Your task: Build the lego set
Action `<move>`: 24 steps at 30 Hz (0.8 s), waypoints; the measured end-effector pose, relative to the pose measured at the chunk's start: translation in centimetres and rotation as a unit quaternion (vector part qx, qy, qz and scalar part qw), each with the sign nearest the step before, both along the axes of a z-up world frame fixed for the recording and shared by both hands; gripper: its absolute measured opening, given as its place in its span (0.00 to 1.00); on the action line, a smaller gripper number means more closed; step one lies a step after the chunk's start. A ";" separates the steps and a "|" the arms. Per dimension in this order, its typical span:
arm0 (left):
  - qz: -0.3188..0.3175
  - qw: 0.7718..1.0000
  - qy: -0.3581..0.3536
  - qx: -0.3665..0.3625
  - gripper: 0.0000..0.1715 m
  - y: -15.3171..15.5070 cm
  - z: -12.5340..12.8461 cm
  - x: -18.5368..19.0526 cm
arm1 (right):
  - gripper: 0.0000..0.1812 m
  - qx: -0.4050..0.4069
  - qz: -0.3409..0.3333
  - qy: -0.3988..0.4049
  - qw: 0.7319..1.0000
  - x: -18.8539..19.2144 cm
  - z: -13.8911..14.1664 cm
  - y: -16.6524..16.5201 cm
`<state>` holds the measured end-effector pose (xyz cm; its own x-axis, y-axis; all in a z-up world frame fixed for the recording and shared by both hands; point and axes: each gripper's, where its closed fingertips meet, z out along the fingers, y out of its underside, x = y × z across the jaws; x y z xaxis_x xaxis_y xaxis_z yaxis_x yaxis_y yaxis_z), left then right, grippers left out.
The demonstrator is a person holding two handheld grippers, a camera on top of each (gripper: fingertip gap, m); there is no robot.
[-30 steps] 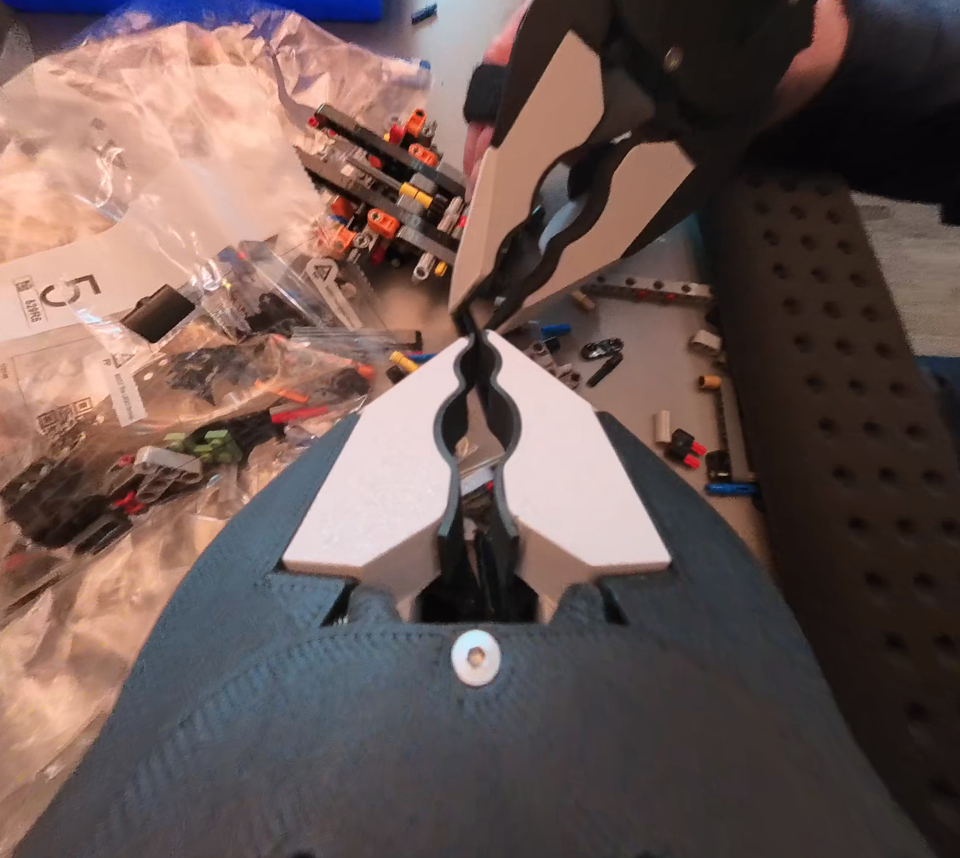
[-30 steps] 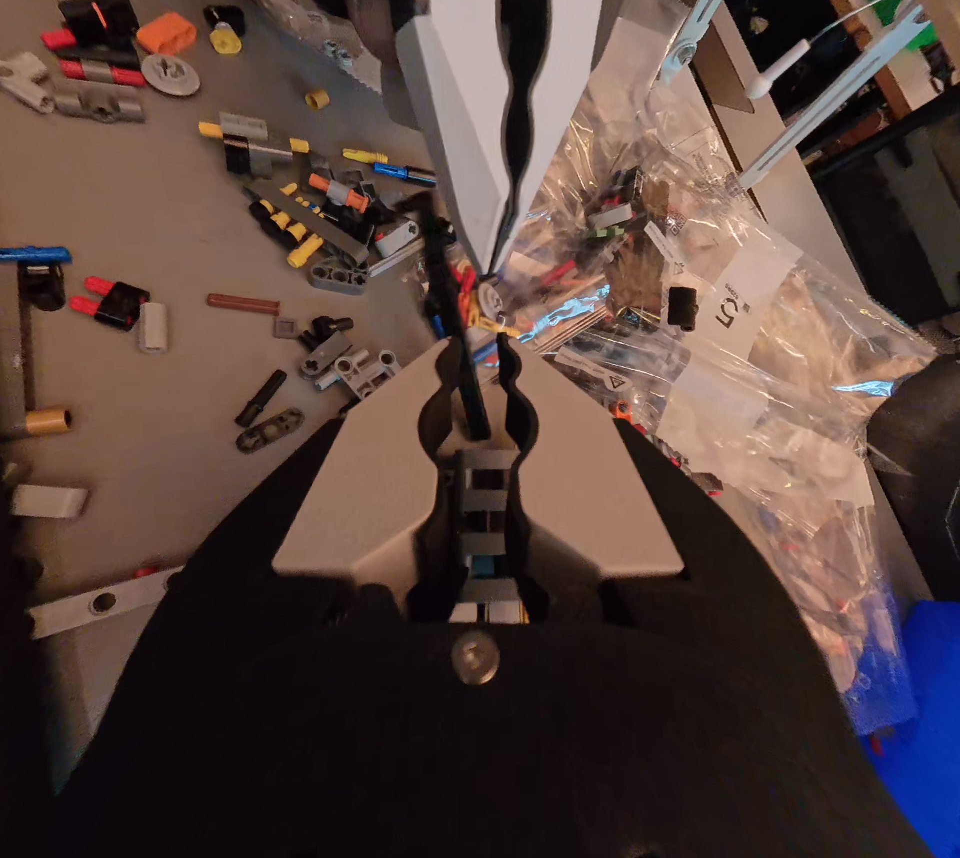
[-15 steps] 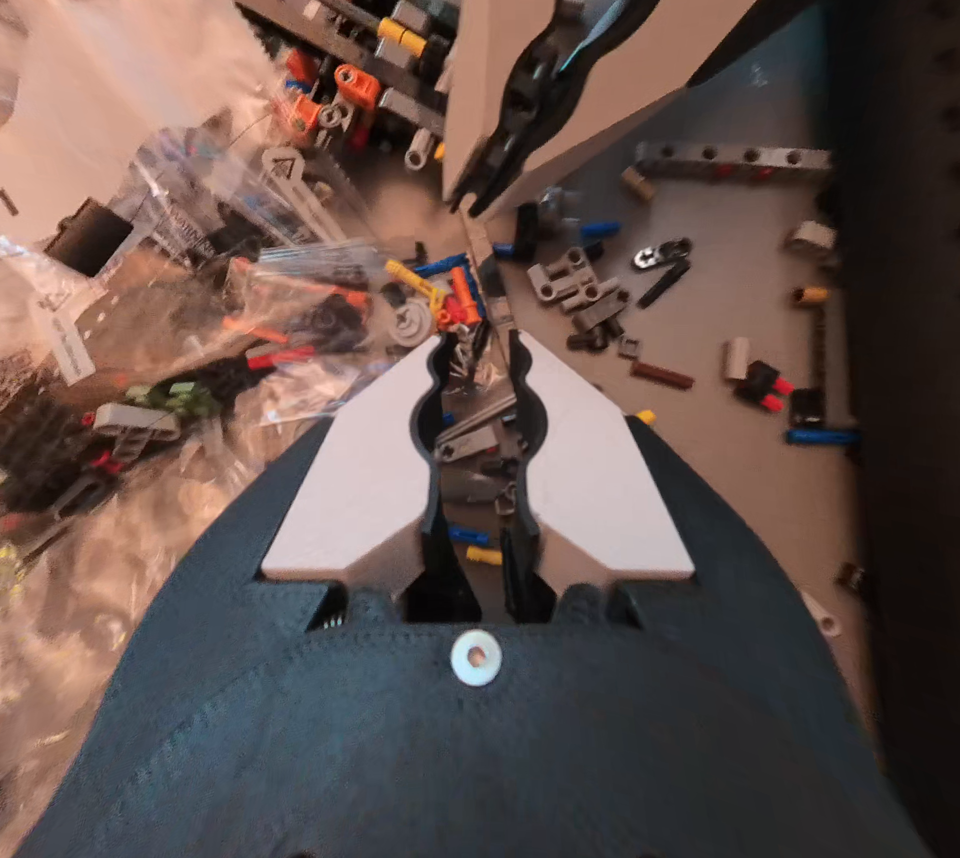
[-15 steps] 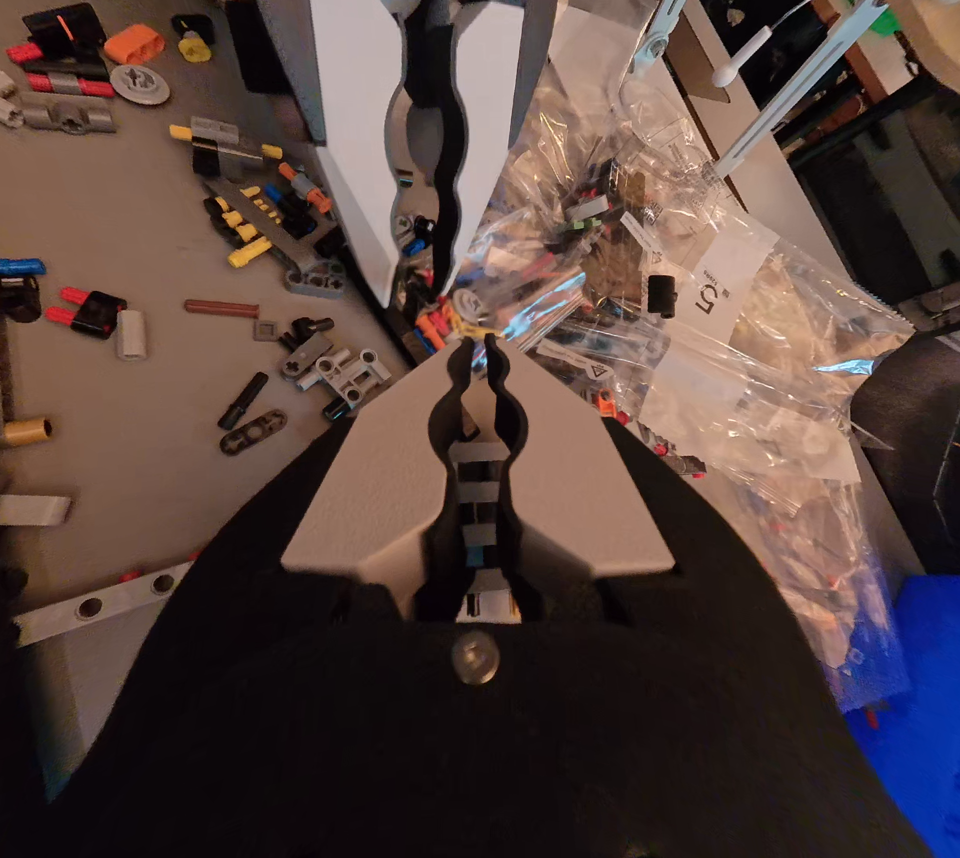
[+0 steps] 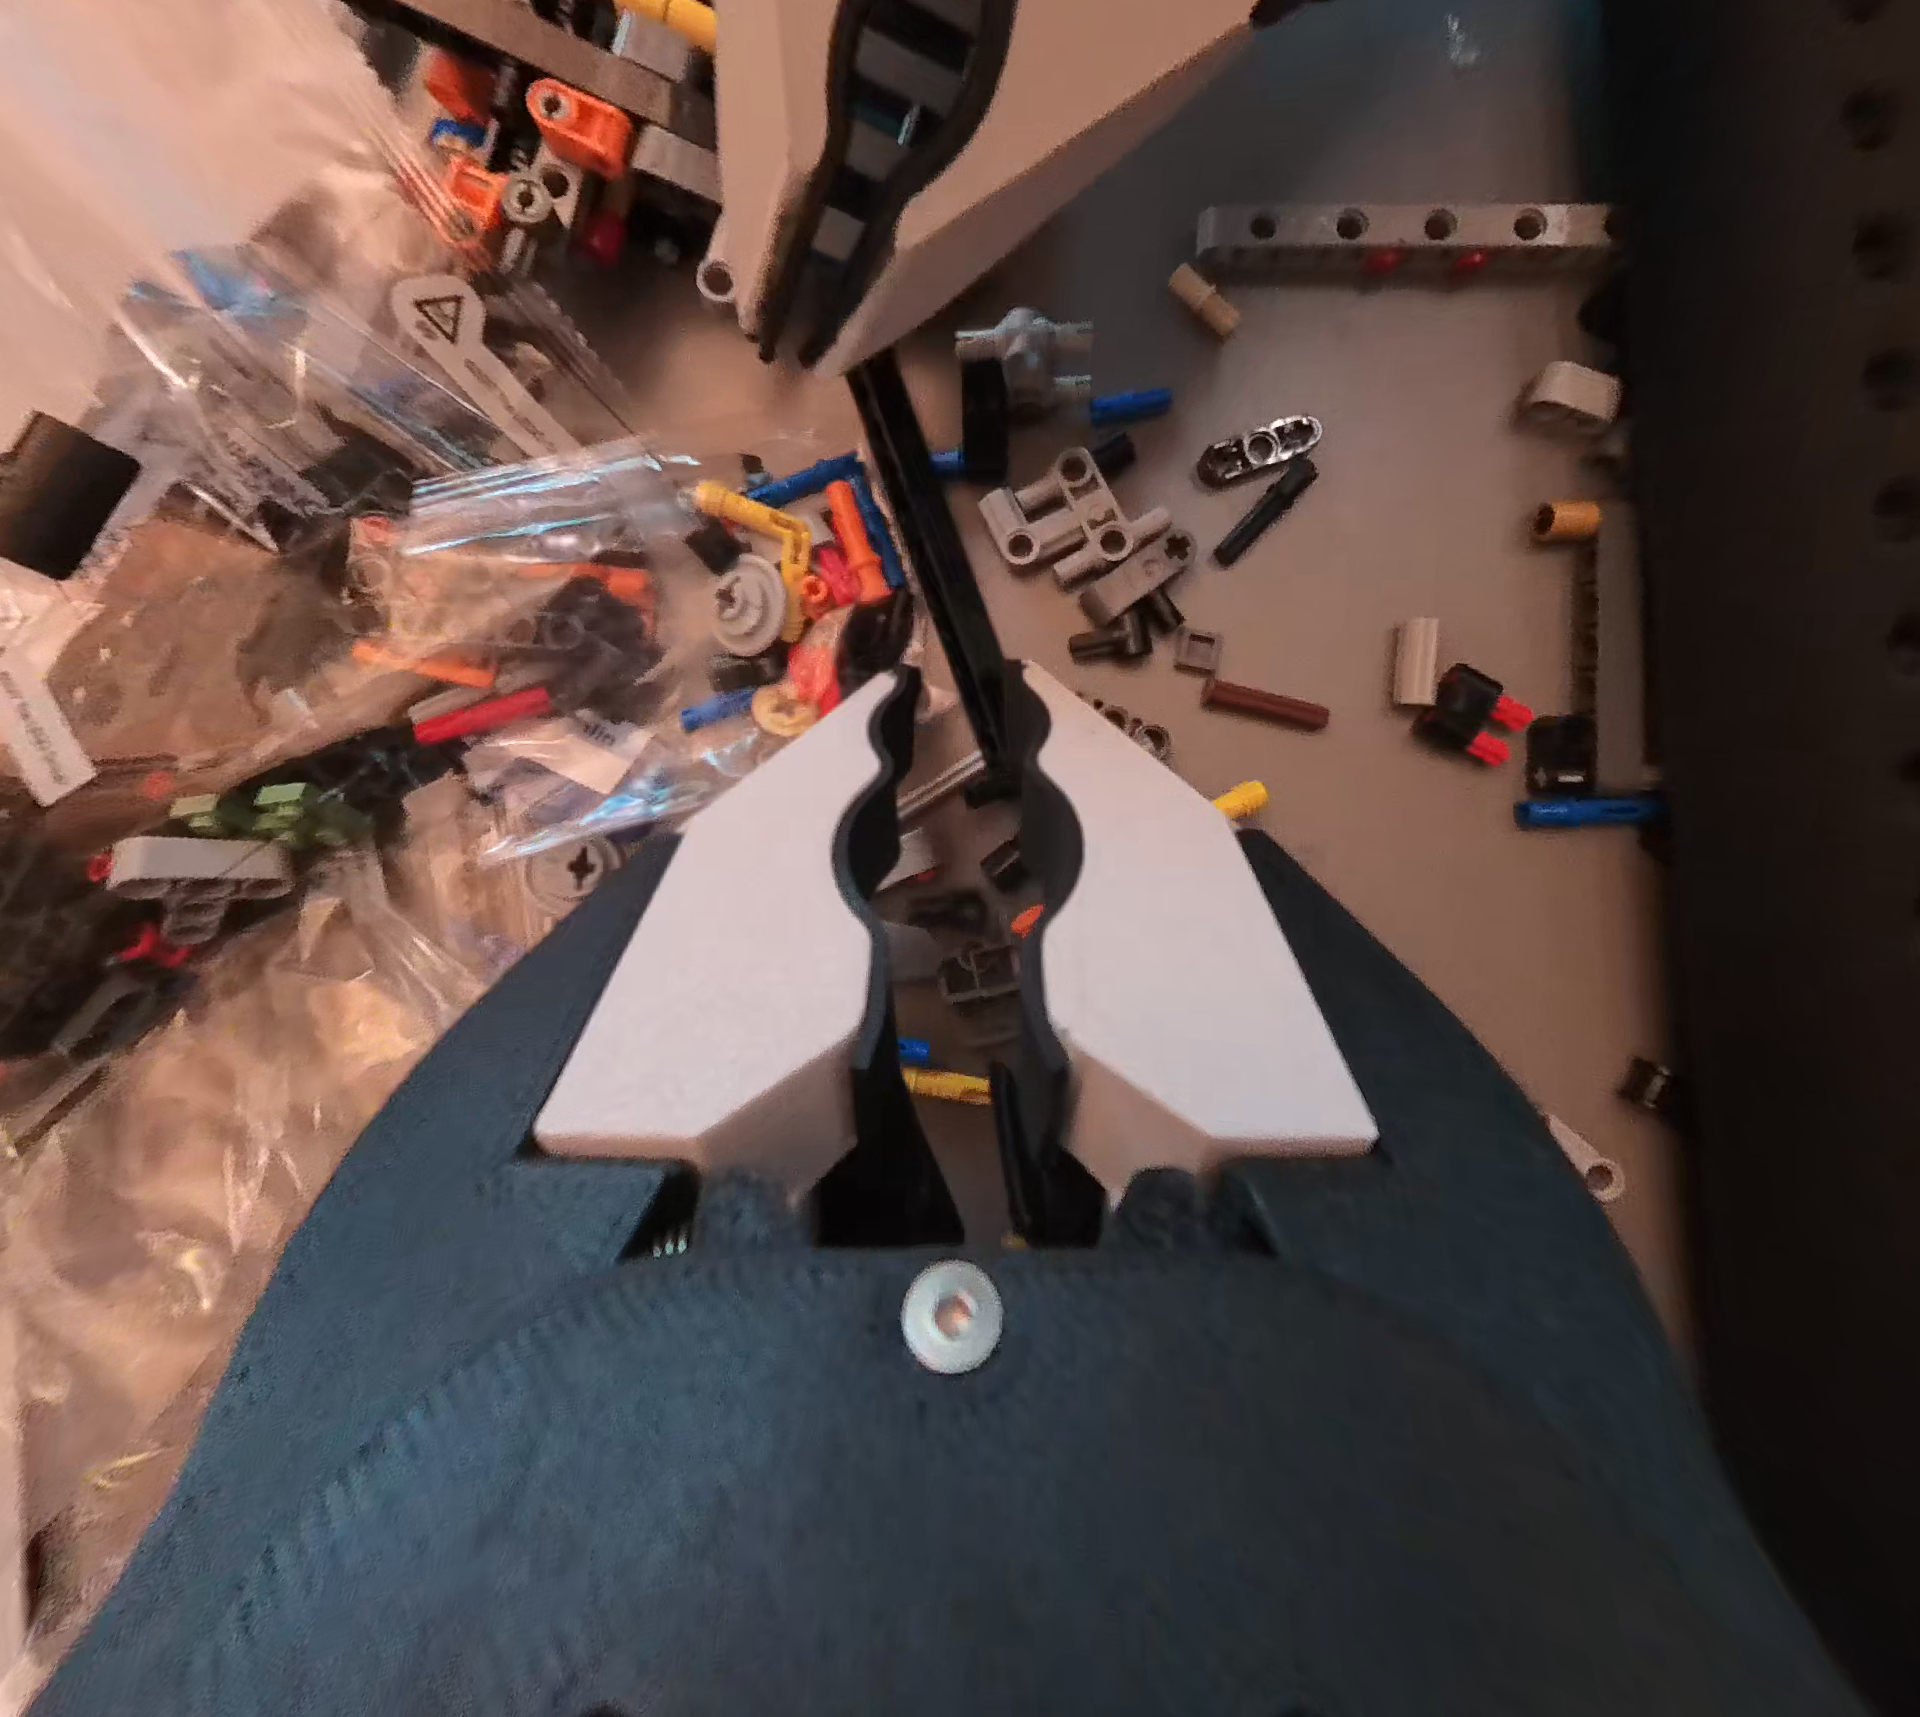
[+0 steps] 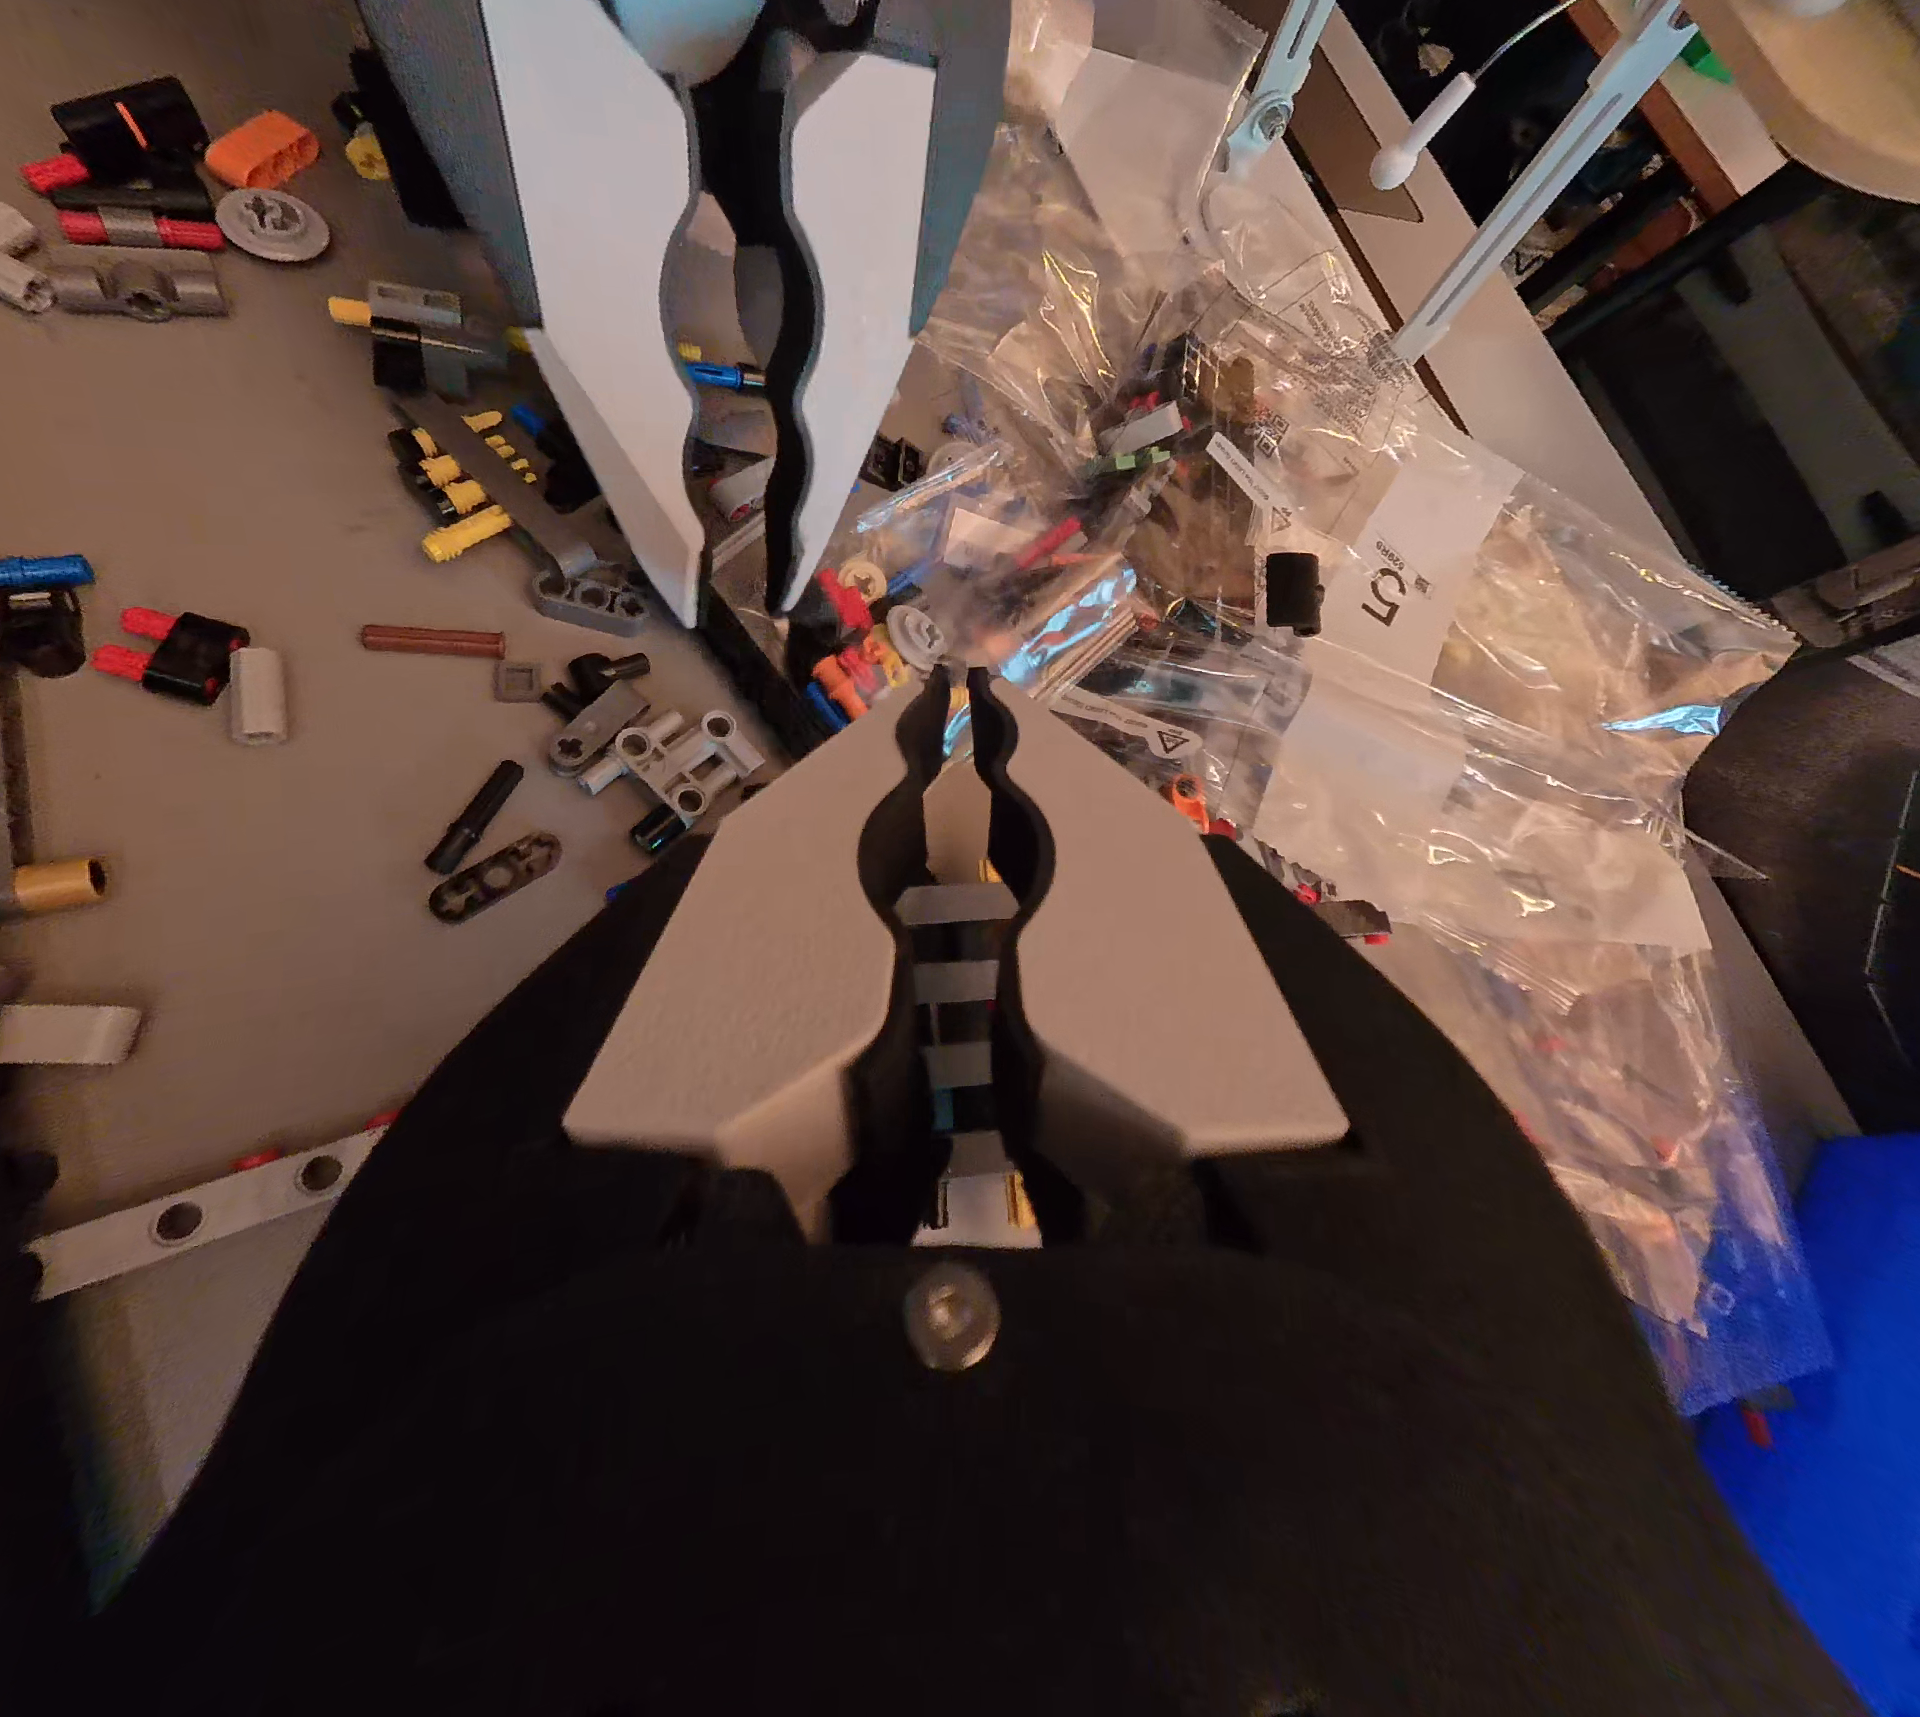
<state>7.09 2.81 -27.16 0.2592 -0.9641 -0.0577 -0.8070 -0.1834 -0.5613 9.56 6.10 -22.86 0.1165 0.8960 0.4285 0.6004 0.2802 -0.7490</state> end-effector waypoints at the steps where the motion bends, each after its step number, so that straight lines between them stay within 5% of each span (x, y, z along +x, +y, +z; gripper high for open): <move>1: -0.003 1.000 0.004 -0.004 0.09 -0.1 -0.3 0.1 | 0.01 0.000 0.000 0.000 1.000 0.0 0.0 0.0; 8: -0.010 1.000 0.025 0.008 0.04 0.0 -0.5 -0.4 | 0.01 -0.001 -0.007 0.009 1.000 0.2 0.3 0.3; 18: -0.062 0.993 0.012 0.105 0.03 -0.1 2.5 -0.2 | 0.07 -0.012 0.044 -0.027 0.999 -0.7 -1.3 -1.7; 24: -0.060 0.990 -0.014 0.128 0.03 0.3 3.8 0.2 | 0.02 -0.010 0.044 0.003 0.999 -0.9 0.0 -1.9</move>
<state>7.26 3.08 -23.32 0.1486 -0.9425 -0.2994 -0.7978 0.0646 -0.5994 8.69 4.20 -22.86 0.0390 0.9112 0.4101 0.5691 0.3171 -0.7587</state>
